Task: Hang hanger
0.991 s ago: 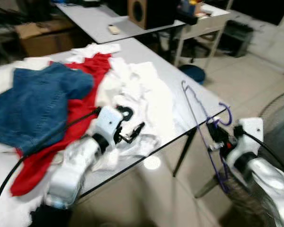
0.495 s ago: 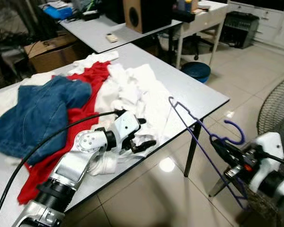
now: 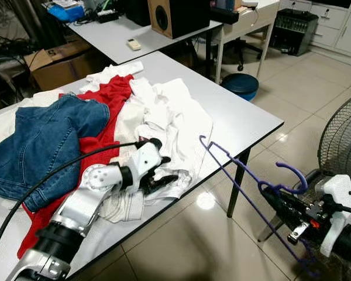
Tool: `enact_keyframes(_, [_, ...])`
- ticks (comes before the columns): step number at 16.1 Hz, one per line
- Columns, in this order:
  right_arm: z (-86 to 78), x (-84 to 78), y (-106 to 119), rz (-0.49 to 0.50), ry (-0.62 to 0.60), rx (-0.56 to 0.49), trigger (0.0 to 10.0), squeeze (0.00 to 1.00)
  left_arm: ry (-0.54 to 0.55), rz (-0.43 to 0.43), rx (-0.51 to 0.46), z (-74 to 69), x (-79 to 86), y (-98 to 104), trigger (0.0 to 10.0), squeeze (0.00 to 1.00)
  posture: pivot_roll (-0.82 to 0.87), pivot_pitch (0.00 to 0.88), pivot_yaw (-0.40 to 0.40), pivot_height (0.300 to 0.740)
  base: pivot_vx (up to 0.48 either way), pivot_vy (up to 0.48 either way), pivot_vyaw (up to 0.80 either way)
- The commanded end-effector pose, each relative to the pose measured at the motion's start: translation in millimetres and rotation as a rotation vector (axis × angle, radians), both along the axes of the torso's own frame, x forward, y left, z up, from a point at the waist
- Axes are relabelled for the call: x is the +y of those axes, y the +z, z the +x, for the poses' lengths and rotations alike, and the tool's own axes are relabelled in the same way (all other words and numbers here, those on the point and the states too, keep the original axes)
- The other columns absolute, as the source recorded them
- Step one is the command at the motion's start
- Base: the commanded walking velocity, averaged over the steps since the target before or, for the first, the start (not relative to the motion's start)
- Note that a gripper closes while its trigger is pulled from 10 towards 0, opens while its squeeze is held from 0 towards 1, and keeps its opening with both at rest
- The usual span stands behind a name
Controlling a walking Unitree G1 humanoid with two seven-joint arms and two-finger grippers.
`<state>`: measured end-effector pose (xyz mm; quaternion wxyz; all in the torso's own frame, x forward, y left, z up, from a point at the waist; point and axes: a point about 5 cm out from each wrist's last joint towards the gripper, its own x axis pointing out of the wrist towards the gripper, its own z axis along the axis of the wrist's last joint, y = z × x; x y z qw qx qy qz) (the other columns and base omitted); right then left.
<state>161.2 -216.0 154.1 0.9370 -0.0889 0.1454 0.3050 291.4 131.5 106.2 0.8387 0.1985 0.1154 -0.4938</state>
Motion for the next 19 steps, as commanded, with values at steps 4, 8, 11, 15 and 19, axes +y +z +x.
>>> enact_keyframes(4, [-5.9,1.8,10.5,-0.001,0.052,0.004,10.0,0.00,0.011,0.053,-0.028,4.4,3.3,-5.7,0.0,0.00,-0.19,0.028,0.096,0.740,0.000,0.000,0.00])
enact_keyframes(8, [-11.8,-0.5,12.7,-0.005,0.057,0.017,10.0,0.00,0.030,0.108,-0.067,11.7,1.5,-8.4,0.0,0.00,-0.21,0.028,0.100,0.740,0.000,0.000,0.00])
enact_keyframes(11, [-13.2,-0.4,13.6,-0.007,0.057,0.022,10.0,0.00,0.044,0.131,-0.086,16.1,2.9,-9.3,0.0,0.00,-0.21,0.030,0.105,0.740,0.000,0.000,0.00])
enact_keyframes(15, [-15.7,-0.5,14.1,-0.008,0.056,0.029,10.0,0.00,0.050,0.201,-0.144,23.2,8.7,-7.6,0.0,0.00,-0.21,0.028,0.108,0.740,0.000,0.000,0.00])
enact_keyframes(19, [-15.5,0.8,16.2,0.018,0.070,0.025,10.0,0.00,0.043,0.167,-0.145,23.9,9.4,-3.7,0.0,0.00,-0.19,0.022,0.102,0.740,0.000,0.000,0.00])
